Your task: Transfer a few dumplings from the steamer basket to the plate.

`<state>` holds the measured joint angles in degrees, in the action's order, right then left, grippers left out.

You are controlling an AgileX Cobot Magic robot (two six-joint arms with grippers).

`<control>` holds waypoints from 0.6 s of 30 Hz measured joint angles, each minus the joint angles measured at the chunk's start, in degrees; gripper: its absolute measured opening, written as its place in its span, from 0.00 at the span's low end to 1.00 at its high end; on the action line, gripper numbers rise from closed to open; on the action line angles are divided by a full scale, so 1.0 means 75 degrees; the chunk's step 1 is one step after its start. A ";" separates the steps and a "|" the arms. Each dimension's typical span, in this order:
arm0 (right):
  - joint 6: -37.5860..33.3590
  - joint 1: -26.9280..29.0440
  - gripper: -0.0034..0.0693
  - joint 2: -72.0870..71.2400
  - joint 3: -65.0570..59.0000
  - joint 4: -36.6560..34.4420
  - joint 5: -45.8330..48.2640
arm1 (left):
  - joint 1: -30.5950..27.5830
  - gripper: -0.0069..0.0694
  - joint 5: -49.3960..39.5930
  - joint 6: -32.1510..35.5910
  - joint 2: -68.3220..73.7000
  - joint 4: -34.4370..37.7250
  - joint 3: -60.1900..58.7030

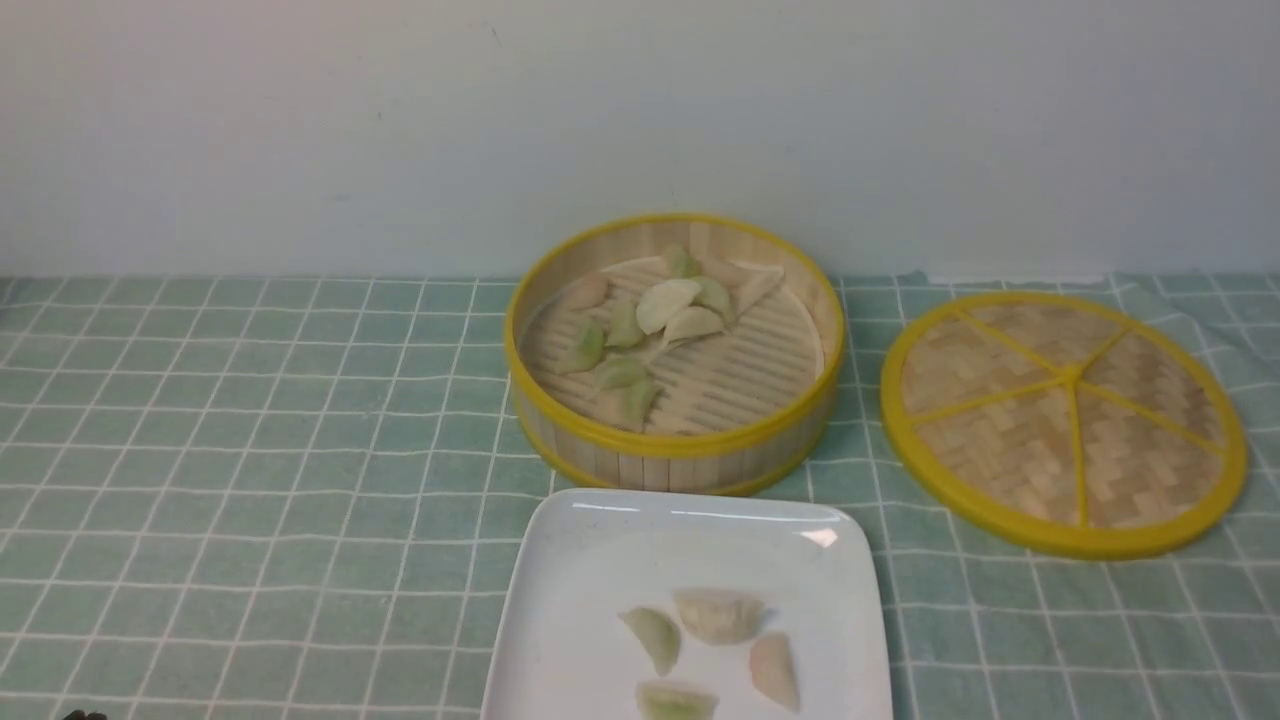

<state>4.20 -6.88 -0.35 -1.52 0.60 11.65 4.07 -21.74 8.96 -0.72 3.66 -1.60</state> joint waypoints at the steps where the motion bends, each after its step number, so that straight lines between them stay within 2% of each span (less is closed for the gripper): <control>1: -0.0010 0.0235 0.03 -0.0021 0.0000 0.0000 0.0406 | 0.0000 0.08 0.0000 0.0000 0.0007 0.0000 0.0000; 4: -0.0027 0.0803 0.03 -0.0037 0.0008 0.0024 0.1198 | 0.0000 0.08 0.0000 0.0000 0.0006 0.0000 0.0000; 6: -0.0026 0.0909 0.03 -0.0037 0.0017 0.0024 0.1248 | 0.0000 0.08 0.0000 0.0000 0.0006 0.0000 0.0000; 18: -0.0026 0.0921 0.03 -0.0038 0.0017 0.0024 0.1251 | 0.0000 0.08 0.0000 0.0000 0.0006 0.0000 0.0000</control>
<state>4.00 0.03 -0.64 -1.40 0.78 21.03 4.07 -21.74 8.96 -0.68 3.66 -1.60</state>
